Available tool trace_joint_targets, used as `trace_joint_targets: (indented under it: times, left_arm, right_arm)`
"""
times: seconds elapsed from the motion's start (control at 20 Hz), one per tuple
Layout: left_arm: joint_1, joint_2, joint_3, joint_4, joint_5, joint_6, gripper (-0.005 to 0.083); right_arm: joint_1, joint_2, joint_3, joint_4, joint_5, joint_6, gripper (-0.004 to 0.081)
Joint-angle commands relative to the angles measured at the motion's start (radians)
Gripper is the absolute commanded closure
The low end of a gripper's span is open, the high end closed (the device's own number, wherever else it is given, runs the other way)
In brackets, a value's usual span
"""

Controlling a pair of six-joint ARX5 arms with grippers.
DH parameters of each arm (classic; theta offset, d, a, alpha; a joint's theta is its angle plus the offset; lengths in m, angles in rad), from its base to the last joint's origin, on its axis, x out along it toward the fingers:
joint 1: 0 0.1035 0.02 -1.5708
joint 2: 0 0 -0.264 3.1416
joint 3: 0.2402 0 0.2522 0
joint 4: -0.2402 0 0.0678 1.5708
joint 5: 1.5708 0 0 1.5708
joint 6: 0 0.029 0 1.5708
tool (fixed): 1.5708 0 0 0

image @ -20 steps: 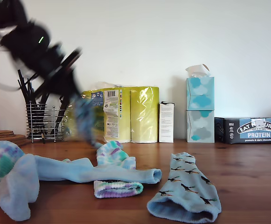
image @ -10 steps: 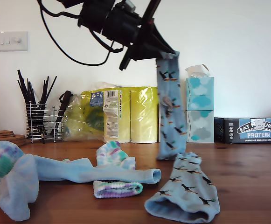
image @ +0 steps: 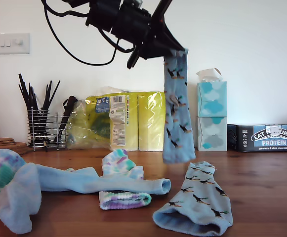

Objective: Pair up the socks based on colour and pattern, by placing each sock on top of its pair

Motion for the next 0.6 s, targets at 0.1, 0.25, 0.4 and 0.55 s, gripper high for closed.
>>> trace_joint_targets:
  times: [0.1,0.25,0.4,0.55]
  left_arm:
    - [-0.014,0.024,-0.009,0.003,0.061,-0.011,0.0797]
    - [-0.059,0.024,-0.009,-0.016,0.079,0.014,0.0797]
    - [-0.096,0.024,-0.009,-0.136,0.1,0.076,0.0797]
    - [-0.118,0.028,-0.009,-0.353,0.075,0.2,0.0797]
  right_arm:
    - [0.019,-0.006,-0.009,0.001,-0.008,-0.002,0.0783]
    - [0.024,-0.006,-0.009,-0.001,-0.008,-0.002,0.0783]
    - [0.024,-0.006,-0.009,-0.005,-0.008,-0.002,0.0783]
    - [0.024,-0.008,-0.009,-0.015,-0.007,-0.002,0.0783]
